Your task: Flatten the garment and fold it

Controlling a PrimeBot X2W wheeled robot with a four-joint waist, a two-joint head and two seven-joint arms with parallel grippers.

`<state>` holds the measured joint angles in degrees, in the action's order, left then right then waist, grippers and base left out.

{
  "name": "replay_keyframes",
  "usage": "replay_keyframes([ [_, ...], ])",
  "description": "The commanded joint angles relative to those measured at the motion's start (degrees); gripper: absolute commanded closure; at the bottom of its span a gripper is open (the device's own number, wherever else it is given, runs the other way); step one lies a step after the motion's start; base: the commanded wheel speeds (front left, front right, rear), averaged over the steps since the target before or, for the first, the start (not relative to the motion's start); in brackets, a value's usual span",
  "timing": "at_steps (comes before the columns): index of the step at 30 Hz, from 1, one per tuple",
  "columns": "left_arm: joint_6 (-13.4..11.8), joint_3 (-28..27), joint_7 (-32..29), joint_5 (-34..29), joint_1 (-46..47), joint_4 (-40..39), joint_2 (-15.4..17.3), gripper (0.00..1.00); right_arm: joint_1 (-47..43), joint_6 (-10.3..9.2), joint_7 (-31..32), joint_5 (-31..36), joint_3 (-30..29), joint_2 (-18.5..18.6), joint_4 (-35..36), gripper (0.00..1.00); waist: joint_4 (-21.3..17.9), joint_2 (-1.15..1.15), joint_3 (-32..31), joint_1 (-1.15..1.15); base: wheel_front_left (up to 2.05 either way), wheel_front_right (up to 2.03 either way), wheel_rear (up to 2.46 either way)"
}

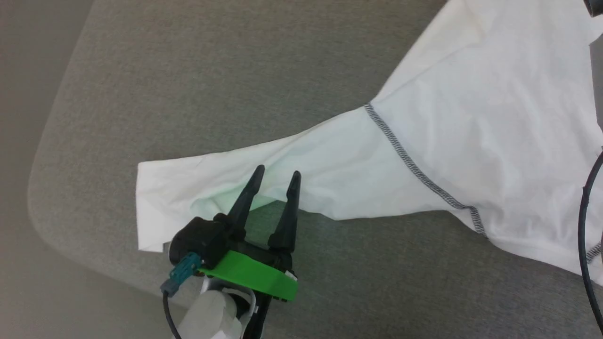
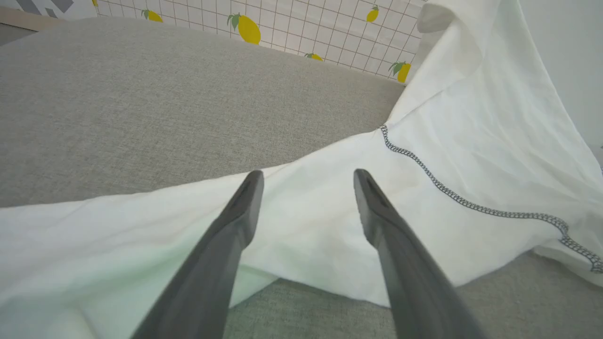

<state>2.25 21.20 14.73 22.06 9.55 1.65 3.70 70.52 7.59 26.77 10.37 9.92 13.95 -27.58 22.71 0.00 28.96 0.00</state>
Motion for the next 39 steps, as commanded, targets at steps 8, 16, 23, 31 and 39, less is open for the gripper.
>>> replay_keyframes([
  [8,0.91,1.91,0.27,-0.68,2.49,0.74,-0.77,0.0,0.1,-0.1,-7.18,6.73,-6.45,-1.43,-8.29,0.0,4.17,0.0,3.36,0.0,0.0,0.0,0.0],
  [16,0.37,0.81,0.27,-1.71,2.87,1.04,-0.81,0.0,-1.15,-0.1,-10.87,3.39,-7.83,-3.64,-10.54,0.0,-0.12,0.0,0.16,0.0,0.0,0.0,0.0],
  [23,-0.13,-1.84,0.27,-3.72,0.54,0.87,0.19,0.0,-13.09,-0.1,-14.48,-7.4,-4.9,-1.7,0.48,0.0,-5.53,0.0,-5.84,0.0,0.0,0.0,0.0],
  [31,-1.88,-4.35,-0.19,-4.12,-4.59,-0.94,3.47,0.0,-41.73,-0.1,-14.28,-15.61,-11.88,-3.87,27.42,0.0,-12.91,0.0,-11.79,0.0,0.0,0.0,0.0],
  [39,-3.71,-5.44,-1.63,-4.06,-8.86,-3.76,5.41,0.0,-69.31,-0.1,-19.42,-13.58,-20.86,-10.87,45.53,0.0,-17.0,0.0,-14.72,0.0,0.0,0.0,0.0],
])
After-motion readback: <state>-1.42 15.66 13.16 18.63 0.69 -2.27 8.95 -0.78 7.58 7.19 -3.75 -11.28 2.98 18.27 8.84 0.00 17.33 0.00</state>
